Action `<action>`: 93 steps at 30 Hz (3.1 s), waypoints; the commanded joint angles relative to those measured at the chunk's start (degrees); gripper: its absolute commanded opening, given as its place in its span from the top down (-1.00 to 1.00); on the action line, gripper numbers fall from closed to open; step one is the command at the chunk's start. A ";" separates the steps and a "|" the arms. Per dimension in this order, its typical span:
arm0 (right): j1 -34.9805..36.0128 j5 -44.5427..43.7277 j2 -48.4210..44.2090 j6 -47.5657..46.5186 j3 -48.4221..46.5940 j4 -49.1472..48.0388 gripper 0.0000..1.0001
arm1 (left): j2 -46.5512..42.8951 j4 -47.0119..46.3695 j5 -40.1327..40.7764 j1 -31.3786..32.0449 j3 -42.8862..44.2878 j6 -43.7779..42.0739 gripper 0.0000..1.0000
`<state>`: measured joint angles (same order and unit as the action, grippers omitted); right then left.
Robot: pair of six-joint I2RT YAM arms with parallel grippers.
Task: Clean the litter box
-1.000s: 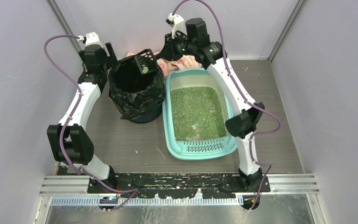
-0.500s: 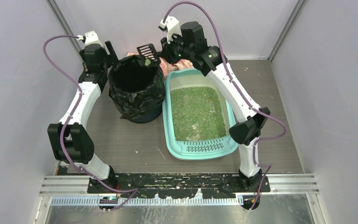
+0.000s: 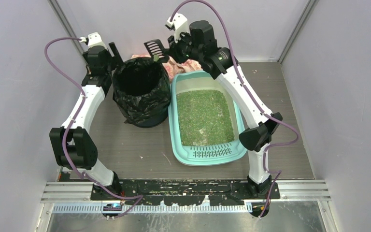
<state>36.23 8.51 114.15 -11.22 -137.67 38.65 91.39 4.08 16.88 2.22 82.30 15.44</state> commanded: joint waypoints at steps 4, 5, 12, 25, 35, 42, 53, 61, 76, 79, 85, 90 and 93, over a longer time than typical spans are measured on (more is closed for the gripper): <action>3.12 3.02 -5.89 -1.52 0.13 0.03 0.99 | 0.09 -3.77 -0.73 -0.11 -0.04 2.18 -0.66; 3.65 3.57 -6.13 -1.45 0.70 0.45 0.99 | 0.16 -3.77 -0.86 -0.15 -0.08 2.48 -0.66; 7.37 7.70 -6.88 -3.93 2.53 2.62 0.99 | 0.01 -3.74 -1.68 -0.14 -0.21 3.83 -0.66; 9.30 2.28 -8.32 -6.37 3.36 3.27 0.99 | -1.78 -3.77 -2.21 -0.14 -3.21 6.36 -0.65; -5.46 19.00 -15.01 21.20 9.89 -15.56 0.99 | -1.79 -3.78 -3.66 -0.17 -6.07 9.48 -0.65; -22.22 23.49 -24.59 35.34 29.50 -20.58 0.99 | -1.74 -3.77 -3.76 -0.12 -6.15 9.98 -0.63; -31.92 29.13 -33.00 32.14 48.03 -4.12 0.99 | 1.96 -3.74 -6.20 -0.13 -2.90 12.36 -0.60; -31.92 27.20 -30.06 22.77 52.32 9.08 0.99 | 4.28 -1.90 -0.63 0.24 -0.47 13.90 -0.78; -29.76 23.44 -22.96 19.73 58.37 7.54 0.99 | 5.85 -2.78 -0.65 0.08 0.98 14.25 -0.79; -27.73 22.67 -20.54 19.15 56.48 7.75 0.99 | 5.79 -2.48 -1.99 -0.36 2.07 14.35 -0.79; -24.02 22.73 -16.19 20.49 54.01 5.50 0.99 | 4.26 -0.25 -1.10 -1.94 1.99 14.59 -0.85; -21.57 23.36 -12.30 21.28 53.67 3.29 0.99 | 2.98 1.70 2.05 -4.50 1.46 15.03 -0.91; -20.50 24.42 -9.81 21.35 53.50 2.40 0.99 | 2.76 1.78 2.00 -4.81 1.78 14.93 -0.91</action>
<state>13.78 31.90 101.30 9.82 -82.65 44.03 96.60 5.50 16.86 -1.58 82.39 30.04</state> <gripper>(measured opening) 0.234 0.954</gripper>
